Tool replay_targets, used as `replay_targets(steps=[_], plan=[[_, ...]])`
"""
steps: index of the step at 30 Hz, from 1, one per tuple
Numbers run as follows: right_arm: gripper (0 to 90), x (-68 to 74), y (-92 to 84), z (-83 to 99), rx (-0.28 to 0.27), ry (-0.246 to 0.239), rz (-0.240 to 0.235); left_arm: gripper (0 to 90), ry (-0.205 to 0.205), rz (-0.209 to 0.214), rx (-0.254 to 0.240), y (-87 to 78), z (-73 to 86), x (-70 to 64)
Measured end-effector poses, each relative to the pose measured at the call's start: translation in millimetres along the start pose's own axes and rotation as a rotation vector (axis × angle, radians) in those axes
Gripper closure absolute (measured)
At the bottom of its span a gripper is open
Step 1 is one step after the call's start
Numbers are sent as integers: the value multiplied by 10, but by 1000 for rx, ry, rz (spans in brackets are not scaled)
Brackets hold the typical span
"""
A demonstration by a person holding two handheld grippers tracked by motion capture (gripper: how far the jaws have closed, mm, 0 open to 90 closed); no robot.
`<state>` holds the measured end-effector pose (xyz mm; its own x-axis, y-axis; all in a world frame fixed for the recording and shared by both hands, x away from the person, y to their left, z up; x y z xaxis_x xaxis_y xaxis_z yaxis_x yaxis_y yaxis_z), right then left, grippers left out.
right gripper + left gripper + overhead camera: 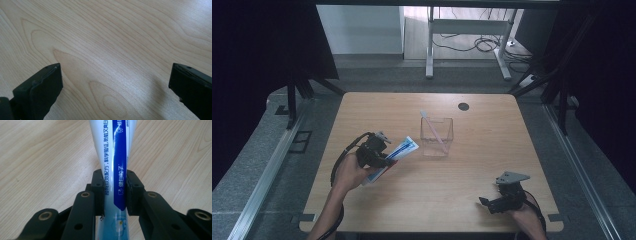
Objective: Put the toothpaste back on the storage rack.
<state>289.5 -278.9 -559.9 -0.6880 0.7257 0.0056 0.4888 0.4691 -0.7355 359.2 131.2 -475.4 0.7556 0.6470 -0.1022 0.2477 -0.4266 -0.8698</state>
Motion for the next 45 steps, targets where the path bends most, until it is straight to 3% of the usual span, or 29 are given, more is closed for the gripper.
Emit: replay_targets(steps=[12, 22, 45], plan=[[0, -3, 6, 6, 8, -3, 0, 728, -1, -2, -59, -179, -89, 4], [0, -11, -5, 1, -3, 0, 2, 729, 20, -7, -106, -271, -310, -33], [0, -2, -5, 1, -5, -3, -3, 730, 36, -15, -176, -159, -737, -71]])
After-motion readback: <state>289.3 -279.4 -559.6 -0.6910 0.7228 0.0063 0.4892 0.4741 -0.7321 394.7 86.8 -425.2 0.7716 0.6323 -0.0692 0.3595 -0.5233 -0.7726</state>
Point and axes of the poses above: each handheld gripper's, and its own axes: y roughly forward along the jaws, z roughly out of its underside, x roughly to its left, the point moved 4 cm from there along y, roughly forward along the jaws
